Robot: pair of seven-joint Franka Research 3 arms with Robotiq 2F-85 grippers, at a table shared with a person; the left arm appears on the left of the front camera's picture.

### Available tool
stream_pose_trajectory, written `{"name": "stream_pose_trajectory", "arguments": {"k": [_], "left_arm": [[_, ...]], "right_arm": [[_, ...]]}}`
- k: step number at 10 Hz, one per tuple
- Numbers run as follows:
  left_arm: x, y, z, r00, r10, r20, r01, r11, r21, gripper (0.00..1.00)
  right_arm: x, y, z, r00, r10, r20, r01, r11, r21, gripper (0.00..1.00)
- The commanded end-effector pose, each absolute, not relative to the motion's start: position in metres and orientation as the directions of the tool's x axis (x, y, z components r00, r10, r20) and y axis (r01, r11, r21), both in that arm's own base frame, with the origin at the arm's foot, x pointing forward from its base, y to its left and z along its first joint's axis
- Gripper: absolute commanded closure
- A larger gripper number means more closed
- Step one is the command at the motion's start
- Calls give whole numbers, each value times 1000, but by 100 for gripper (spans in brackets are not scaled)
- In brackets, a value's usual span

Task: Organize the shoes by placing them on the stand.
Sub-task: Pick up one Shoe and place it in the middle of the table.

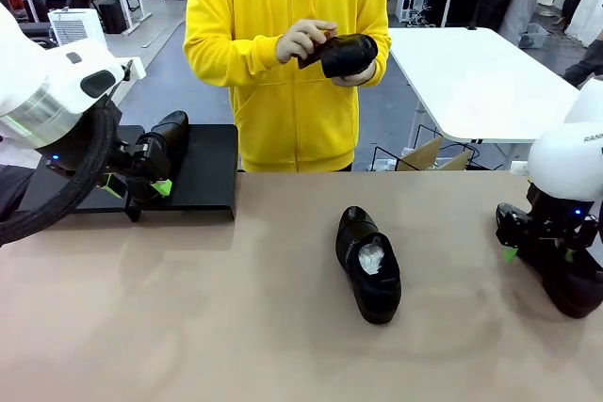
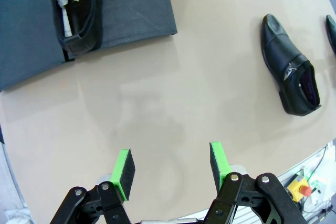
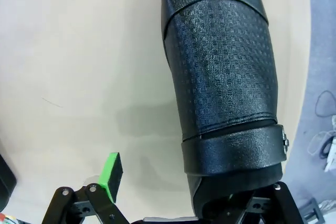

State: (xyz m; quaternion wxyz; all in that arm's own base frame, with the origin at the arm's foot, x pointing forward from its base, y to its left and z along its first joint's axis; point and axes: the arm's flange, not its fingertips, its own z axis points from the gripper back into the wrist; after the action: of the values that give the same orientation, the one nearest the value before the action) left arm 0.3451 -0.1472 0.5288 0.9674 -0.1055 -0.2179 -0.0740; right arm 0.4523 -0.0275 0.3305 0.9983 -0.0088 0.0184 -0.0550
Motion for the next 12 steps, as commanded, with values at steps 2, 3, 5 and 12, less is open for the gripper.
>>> {"name": "stream_pose_trajectory", "arguments": {"k": [2,3,5,12], "left_arm": [[345,-145,530,895,-99,435,198,962,-189,25],[345,-145,530,895,-99,435,198,962,-189,25],[345,-145,530,895,-99,435,198,962,-189,25],[345,-145,530,895,-99,435,198,962,-189,25]], "right_arm": [[465,-39,316,992,-99,-72,95,994,-53,27],[467,-41,311,993,-87,-84,83,995,-55,46],[467,-44,313,993,-78,-84,73,996,-53,86],[454,-50,323,989,-98,-114,95,995,-31,100]]}}
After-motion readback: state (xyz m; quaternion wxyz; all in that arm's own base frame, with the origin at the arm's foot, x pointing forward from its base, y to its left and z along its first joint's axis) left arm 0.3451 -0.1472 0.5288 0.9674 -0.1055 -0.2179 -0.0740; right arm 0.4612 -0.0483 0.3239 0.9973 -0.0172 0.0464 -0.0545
